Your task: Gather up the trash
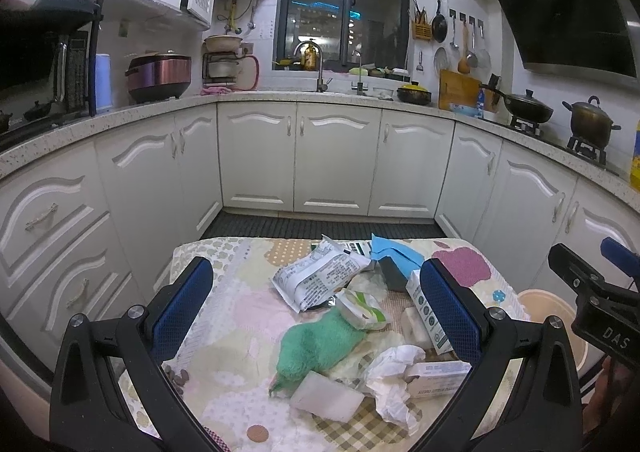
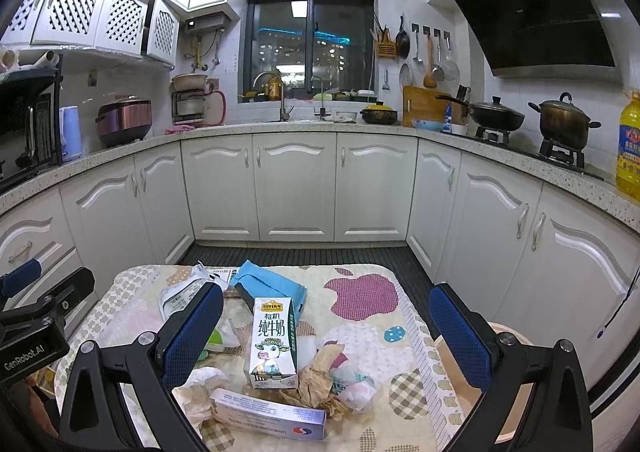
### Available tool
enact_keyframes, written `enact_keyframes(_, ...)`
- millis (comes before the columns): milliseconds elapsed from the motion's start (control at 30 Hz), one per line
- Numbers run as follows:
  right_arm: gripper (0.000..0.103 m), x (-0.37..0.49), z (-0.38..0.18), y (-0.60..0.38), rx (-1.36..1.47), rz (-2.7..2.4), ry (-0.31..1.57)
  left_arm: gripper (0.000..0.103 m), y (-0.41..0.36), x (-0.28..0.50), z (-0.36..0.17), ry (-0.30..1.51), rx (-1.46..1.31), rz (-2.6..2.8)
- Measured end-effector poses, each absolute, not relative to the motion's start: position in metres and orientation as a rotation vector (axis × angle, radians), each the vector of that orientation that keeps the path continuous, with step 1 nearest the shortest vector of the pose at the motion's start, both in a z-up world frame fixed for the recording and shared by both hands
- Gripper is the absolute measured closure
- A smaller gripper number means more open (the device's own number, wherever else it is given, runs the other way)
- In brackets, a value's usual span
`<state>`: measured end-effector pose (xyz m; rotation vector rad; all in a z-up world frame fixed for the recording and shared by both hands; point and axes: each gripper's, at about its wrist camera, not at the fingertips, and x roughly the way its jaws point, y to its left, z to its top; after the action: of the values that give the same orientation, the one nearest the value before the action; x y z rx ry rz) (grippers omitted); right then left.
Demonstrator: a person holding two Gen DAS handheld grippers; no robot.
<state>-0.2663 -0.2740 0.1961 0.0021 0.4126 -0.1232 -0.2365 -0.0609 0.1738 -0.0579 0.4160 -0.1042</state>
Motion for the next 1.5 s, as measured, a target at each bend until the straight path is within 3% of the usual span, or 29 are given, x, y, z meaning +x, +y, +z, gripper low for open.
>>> enact_keyframes(500, 0.001, -0.250, 0.179, -0.274, -0.004, -0.106, 0.485, 0.000, -0.016, -0.210, 0.157, 0.609, -0.079, -0.221)
enact_keyframes(1300, 0.001, -0.195, 0.136, -0.261, -0.068, 0.102, 0.688, 0.000, -0.035, -0.205, 0.079, 0.861, 0.002, -0.373)
enact_keyframes(1500, 0.009, -0.172, 0.119, -0.262, -0.026, 0.170, 0.794, 0.008, -0.047, -0.197, 0.074, 0.902, 0.024, -0.364)
